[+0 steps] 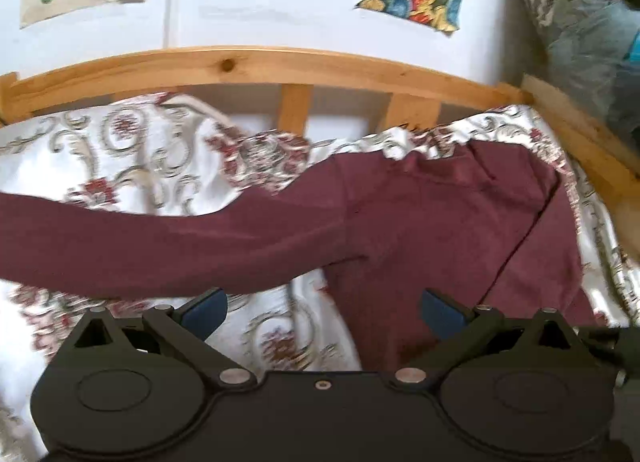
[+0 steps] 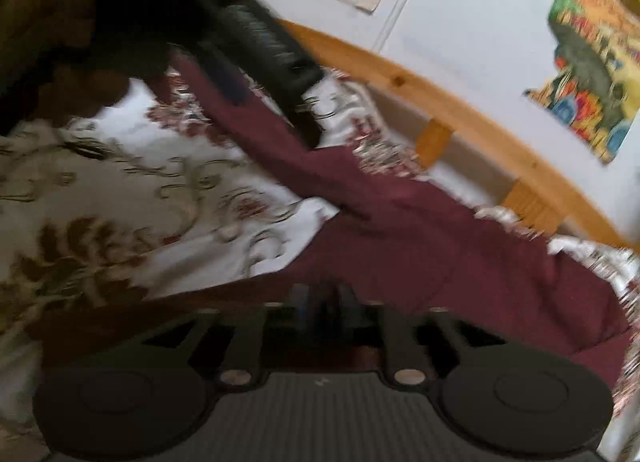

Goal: Fold small clothes
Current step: 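Fold the held sleeve across the back of the top, release right gripper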

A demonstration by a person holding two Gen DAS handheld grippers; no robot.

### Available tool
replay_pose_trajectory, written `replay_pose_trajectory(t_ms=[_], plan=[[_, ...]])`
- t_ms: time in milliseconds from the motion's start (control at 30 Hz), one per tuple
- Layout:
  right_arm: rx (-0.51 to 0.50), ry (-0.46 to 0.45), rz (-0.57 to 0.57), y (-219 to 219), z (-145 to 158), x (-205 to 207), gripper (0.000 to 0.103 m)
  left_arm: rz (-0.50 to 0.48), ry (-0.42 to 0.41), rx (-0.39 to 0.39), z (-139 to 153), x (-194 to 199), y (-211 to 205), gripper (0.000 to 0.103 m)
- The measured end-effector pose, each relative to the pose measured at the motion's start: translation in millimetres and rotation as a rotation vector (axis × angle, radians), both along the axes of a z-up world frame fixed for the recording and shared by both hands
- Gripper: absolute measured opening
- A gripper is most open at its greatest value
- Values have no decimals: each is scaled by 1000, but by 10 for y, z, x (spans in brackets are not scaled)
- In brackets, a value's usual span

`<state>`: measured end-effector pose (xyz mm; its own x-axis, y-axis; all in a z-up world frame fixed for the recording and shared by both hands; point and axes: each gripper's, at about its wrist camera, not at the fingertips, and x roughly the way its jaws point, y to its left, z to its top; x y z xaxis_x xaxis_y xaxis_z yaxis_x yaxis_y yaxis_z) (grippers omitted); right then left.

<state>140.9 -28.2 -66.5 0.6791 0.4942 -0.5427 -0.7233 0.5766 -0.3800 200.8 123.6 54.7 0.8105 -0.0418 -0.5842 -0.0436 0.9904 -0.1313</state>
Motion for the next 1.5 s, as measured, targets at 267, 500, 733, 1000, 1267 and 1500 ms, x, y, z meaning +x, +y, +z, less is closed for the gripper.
replay_pose_trajectory(t_ms=[267, 500, 733, 1000, 1267, 1500], plan=[[88, 109, -129, -734, 128, 28, 83, -115, 22, -43, -302, 390, -334, 102], [161, 60, -467, -1592, 340, 1134, 71, -243, 84, 28, -742, 513, -721, 102], [371, 141, -585, -2161, 497, 2192, 67, -340, 97, 141, -970, 477, -963, 102], [326, 14, -598, -2096, 626, 2379, 11, -325, 111, 202, -1088, 443, -1093, 102], [248, -45, -610, -1977, 456, 2431, 19, -288, 132, 175, -1035, 443, -1033, 102], [319, -59, -581, -1922, 487, 1993, 83, -64, -1, 261, -568, 147, -523, 102]])
